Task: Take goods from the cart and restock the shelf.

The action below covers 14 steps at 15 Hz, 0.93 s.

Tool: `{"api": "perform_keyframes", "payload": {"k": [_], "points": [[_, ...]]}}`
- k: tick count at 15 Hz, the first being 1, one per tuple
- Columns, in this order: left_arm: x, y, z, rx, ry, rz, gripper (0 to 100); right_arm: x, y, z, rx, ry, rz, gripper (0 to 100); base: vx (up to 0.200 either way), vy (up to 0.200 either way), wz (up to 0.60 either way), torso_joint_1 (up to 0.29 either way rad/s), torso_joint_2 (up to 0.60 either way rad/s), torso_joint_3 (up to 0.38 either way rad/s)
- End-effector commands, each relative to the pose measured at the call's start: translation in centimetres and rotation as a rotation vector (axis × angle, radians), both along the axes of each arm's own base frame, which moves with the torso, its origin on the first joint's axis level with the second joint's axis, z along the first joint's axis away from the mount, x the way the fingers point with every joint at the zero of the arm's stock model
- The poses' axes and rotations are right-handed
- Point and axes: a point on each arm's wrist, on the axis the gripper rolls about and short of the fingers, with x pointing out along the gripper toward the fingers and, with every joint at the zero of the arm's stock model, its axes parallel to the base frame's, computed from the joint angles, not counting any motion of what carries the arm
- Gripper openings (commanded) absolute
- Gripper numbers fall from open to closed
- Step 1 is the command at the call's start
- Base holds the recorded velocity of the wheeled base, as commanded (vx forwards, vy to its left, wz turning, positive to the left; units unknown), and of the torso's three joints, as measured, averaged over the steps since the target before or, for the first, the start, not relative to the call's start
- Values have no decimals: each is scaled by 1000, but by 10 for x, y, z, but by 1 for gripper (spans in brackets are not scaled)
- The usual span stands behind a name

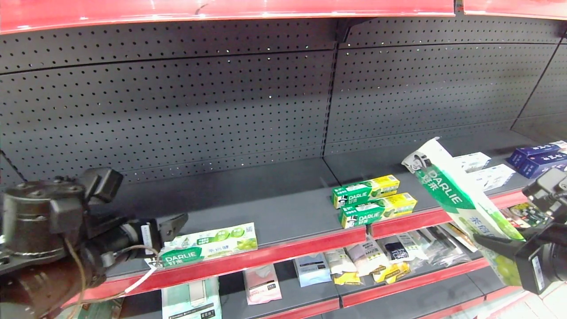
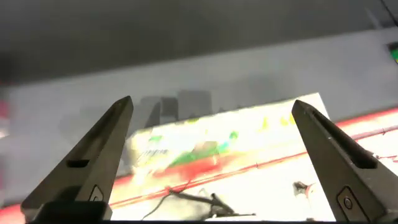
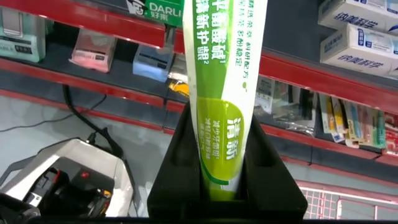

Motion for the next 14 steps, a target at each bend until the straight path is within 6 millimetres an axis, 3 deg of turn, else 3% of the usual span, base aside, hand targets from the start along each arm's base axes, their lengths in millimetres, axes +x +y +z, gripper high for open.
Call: {"api": "perform_keyframes", "payload": {"k": [1, 3, 5, 7, 14], "points": [[-72, 32, 23, -5, -88, -16, 100, 5, 1, -3, -5, 21, 1, 0, 0, 0, 0, 0, 0, 0], [-123, 51, 22, 29, -80, -50, 100, 11, 4, -1, -9, 20, 15, 0, 0, 0, 0, 0, 0, 0], [-146, 60, 16, 36, -81, -53, 100, 14, 7, 1, -15, 17, 36, 0, 0, 0, 600, -2, 0, 7], [-158, 64, 12, 78, -98, -73, 100, 21, 9, 5, -24, 13, 50, 0, 0, 0, 600, -2, 2, 9], [-165, 67, 10, 78, -130, -69, 100, 37, 20, 7, -44, 24, 98, 0, 0, 0, 600, 4, 2, 2]]}}
